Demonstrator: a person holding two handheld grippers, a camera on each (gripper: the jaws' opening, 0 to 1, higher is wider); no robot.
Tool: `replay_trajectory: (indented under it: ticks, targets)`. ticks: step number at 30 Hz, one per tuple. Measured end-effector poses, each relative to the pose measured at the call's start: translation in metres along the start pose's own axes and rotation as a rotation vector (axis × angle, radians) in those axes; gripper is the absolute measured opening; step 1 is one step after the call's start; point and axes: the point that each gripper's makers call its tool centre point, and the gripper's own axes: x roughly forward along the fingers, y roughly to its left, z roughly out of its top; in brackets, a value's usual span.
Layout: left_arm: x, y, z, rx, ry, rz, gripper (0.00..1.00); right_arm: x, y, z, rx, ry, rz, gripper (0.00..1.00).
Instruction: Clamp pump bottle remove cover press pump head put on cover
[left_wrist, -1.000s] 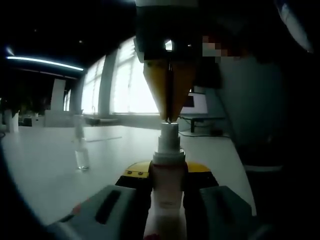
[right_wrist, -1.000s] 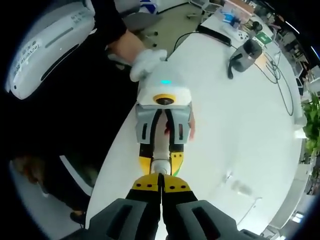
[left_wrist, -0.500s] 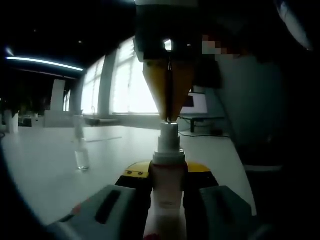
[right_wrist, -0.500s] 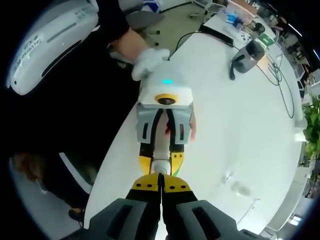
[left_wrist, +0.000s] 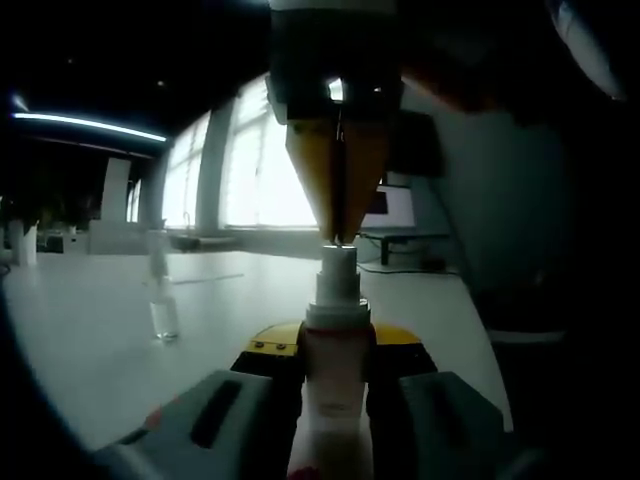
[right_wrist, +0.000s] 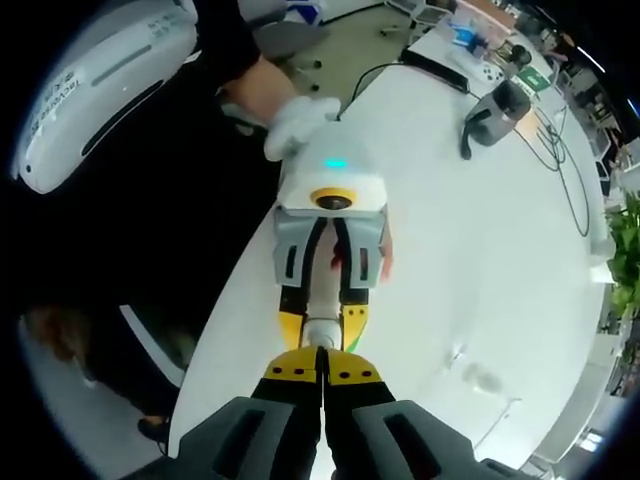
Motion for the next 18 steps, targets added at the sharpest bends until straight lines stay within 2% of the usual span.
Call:
replay_trajectory:
  ticks: [18]
  targets:
    - [0.0, 0.0003, 0.0002, -0.001, 0.0, 0.0, 0.14, -0.0001, 0.0002, -0.0002, 0.001, -0.003, 0.006, 0.0]
